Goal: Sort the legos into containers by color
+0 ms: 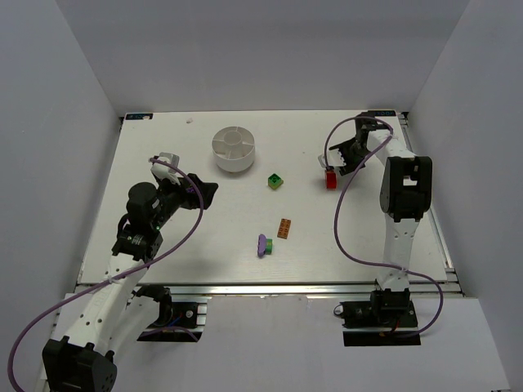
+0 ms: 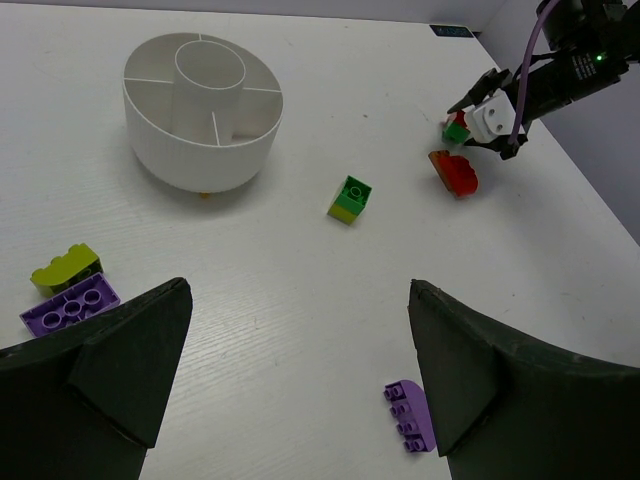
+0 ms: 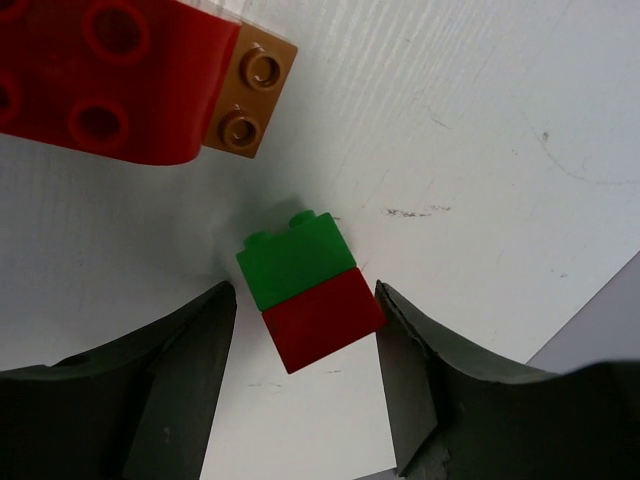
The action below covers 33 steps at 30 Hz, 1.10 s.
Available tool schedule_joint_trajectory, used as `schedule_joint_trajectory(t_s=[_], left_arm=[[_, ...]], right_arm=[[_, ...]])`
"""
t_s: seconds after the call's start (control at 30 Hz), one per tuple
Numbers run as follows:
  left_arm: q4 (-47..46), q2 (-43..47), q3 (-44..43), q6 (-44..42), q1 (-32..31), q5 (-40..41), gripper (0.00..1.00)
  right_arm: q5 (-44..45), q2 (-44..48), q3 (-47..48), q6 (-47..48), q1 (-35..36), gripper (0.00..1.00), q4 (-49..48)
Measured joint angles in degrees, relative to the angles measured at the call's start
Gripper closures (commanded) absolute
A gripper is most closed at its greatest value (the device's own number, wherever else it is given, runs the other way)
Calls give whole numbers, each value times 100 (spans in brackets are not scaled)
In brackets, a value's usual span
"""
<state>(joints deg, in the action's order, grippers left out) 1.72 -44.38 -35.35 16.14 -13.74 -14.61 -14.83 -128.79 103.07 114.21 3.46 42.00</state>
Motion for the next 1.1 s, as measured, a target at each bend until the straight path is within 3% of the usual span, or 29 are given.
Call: schedule_joint_trajectory(t_s=[0.43, 0.9, 1.1], left_arm=[[0, 33, 0, 0, 0, -2, 2], [0, 35, 0, 0, 0, -13, 2], [-2, 72, -2, 0, 0, -35, 2]], right_arm=[[247, 393, -575, 2, 0, 40, -26], [450, 586, -713, -7, 0, 65, -81], [402, 647, -715, -426, 24, 76, -166]])
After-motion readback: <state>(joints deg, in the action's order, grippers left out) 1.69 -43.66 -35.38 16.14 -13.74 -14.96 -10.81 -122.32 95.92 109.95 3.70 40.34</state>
